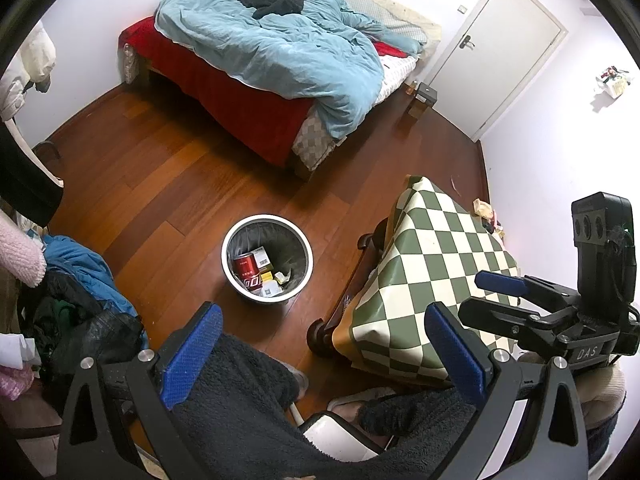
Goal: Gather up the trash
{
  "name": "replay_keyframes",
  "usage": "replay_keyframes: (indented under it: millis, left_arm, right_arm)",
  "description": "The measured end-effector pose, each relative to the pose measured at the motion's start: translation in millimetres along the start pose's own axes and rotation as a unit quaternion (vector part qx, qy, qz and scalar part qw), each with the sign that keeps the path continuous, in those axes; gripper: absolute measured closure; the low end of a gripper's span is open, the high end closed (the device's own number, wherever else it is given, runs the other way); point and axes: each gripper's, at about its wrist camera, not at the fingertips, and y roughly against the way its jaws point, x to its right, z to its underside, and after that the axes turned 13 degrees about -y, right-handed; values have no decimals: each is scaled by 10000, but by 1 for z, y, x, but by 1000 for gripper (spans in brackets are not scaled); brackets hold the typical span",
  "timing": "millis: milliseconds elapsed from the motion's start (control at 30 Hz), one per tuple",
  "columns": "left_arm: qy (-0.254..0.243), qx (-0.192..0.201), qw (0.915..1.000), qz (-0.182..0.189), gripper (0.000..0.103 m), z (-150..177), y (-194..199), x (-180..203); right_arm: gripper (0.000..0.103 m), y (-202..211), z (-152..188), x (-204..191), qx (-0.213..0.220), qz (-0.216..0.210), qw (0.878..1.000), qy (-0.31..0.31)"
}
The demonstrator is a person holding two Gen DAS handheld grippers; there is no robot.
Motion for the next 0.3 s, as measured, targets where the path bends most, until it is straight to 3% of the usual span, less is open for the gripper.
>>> replay_keyframes:
  millis: [300]
  left_arm:
    - [12, 14, 10000, 49, 0, 0, 2, -1]
  right_arm:
    - [0, 1, 3, -1, -32, -17, 10000, 79]
